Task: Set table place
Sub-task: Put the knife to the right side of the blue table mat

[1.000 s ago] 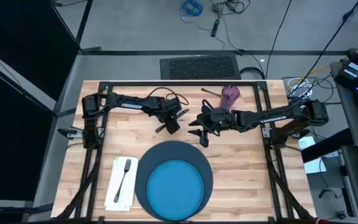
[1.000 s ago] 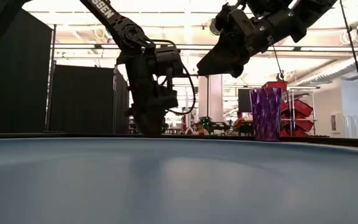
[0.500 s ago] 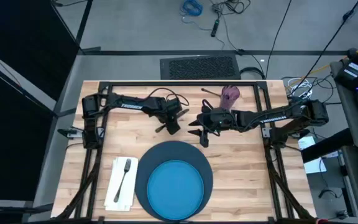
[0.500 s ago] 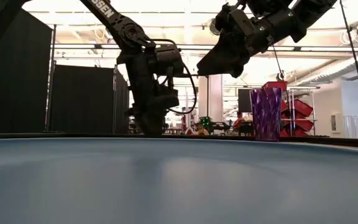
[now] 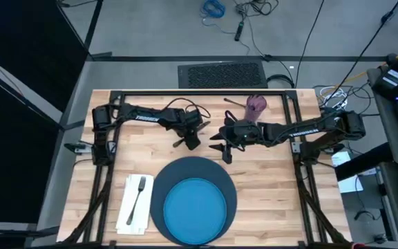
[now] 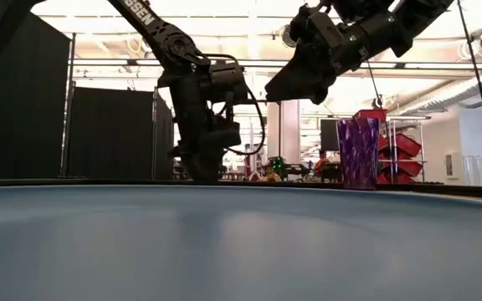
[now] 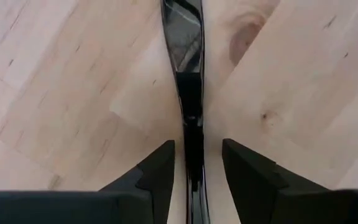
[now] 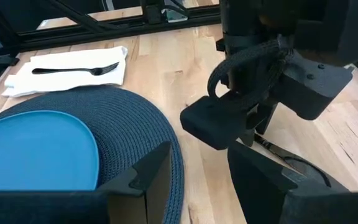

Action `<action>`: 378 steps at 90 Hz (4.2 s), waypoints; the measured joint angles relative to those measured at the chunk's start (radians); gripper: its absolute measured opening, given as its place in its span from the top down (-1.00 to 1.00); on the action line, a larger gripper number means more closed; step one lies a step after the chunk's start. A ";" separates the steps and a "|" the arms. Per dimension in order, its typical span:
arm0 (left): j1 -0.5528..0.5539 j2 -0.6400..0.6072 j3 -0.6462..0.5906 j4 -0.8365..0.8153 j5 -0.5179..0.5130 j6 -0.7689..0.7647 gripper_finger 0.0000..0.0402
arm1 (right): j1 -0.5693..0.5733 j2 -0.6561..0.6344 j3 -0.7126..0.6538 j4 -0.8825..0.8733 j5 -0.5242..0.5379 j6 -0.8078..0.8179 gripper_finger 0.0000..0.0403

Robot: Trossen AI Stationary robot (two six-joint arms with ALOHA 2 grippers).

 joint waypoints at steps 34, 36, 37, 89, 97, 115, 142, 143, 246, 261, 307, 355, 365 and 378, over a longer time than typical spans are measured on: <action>0.004 0.001 0.000 0.000 -0.014 0.014 0.40 | 0.000 -0.006 0.000 -0.009 0.083 -0.026 0.28; 0.004 0.001 0.000 0.001 -0.015 0.018 0.40 | 0.000 -0.009 0.000 -0.012 0.106 -0.026 0.28; 0.004 0.001 0.000 0.001 -0.015 0.021 0.40 | 0.000 -0.011 0.000 -0.014 0.118 -0.026 0.28; 0.004 0.002 -0.001 0.000 -0.022 0.024 0.57 | 0.000 -0.214 0.000 -0.186 0.267 -0.014 0.28; 0.005 0.002 -0.001 0.001 -0.025 0.031 0.73 | 0.000 -0.224 0.000 -0.187 0.267 -0.009 0.28; 0.006 0.002 -0.001 0.001 -0.025 0.034 0.97 | 0.000 -0.227 0.000 -0.189 0.267 0.004 0.28; 0.006 0.005 0.037 -0.001 -0.026 0.057 1.00 | 0.000 -0.226 0.000 -0.212 0.267 0.004 0.28; 0.006 0.005 0.041 0.000 -0.026 0.058 1.00 | 0.000 -0.226 0.000 -0.213 0.267 0.004 0.28; -0.029 0.039 0.153 0.005 0.044 0.081 0.81 | -0.040 -0.226 0.000 -0.285 0.262 0.032 0.28; -0.048 0.049 0.153 0.009 -0.019 0.073 0.61 | -0.040 -0.226 0.000 -0.286 0.262 0.038 0.28; -0.104 0.050 0.153 -0.227 -0.103 -0.004 0.58 | -0.039 -0.226 0.000 -0.293 0.262 0.038 0.28; -0.111 0.050 0.153 -0.211 -0.104 -0.005 0.58 | -0.039 -0.226 0.000 -0.292 0.262 0.061 0.28; -0.109 0.050 0.153 -0.183 -0.103 -0.002 0.58 | -0.039 -0.226 0.000 -0.292 0.262 0.064 0.28; -0.101 0.050 0.153 -0.167 -0.099 -0.002 0.58 | -0.039 -0.226 0.000 -0.292 0.262 0.064 0.28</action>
